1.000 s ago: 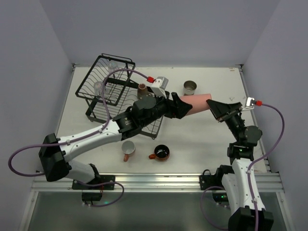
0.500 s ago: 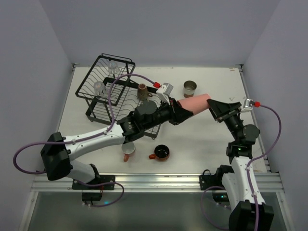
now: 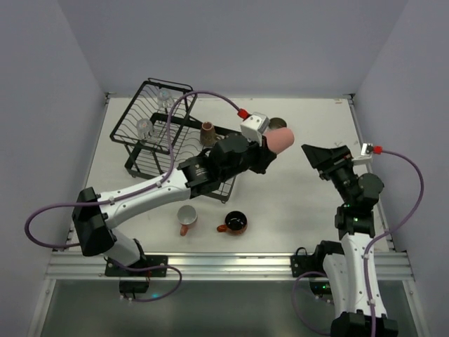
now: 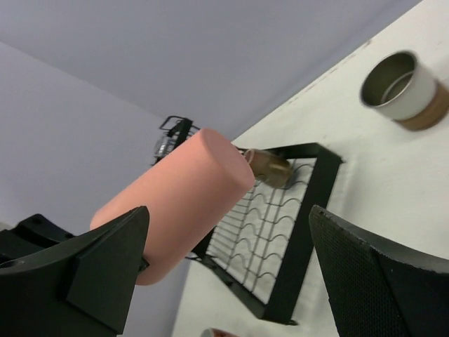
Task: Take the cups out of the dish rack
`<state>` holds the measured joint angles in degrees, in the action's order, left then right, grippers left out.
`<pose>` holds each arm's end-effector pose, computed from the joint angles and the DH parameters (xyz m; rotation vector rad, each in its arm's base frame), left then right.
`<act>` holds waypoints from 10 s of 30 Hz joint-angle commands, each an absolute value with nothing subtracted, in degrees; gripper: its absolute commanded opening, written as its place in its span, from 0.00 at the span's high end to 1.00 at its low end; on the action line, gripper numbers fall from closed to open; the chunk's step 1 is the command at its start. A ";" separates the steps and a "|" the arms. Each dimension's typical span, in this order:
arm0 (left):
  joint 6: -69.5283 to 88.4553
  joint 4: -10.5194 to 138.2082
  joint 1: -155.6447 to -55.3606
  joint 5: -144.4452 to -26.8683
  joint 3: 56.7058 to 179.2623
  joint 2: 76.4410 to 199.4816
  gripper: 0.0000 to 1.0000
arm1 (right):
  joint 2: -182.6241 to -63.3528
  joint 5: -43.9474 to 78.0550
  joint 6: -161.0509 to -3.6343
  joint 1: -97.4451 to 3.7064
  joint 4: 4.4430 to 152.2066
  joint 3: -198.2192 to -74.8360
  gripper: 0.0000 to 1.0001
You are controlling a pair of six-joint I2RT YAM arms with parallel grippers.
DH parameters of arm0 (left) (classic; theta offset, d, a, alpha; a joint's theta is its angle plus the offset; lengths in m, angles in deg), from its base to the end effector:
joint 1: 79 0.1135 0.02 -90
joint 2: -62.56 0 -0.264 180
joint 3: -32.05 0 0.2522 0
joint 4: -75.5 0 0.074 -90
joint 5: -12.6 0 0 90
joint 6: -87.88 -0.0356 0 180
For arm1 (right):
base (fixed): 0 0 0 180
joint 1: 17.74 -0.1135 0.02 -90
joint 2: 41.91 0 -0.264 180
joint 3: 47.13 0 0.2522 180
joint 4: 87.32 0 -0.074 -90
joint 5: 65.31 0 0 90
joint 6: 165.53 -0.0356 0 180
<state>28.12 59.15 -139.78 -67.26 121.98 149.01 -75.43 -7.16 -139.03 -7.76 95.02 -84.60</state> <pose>0.1820 -0.3126 0.3680 0.3700 1.8648 -0.9607 0.1560 -0.0084 0.2881 0.5193 1.5019 1.1469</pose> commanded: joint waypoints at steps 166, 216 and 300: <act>11.60 71.85 -115.48 -27.47 129.84 183.23 0.06 | -82.87 -8.53 -114.38 -17.30 86.30 -95.43 0.03; 13.43 82.22 -124.17 -41.71 116.13 156.35 0.71 | -91.04 -3.27 -132.56 -24.86 101.59 -88.58 0.02; 9.84 45.14 -125.32 -62.11 92.84 86.14 0.00 | -126.35 41.65 -89.87 -26.89 49.33 -139.71 1.00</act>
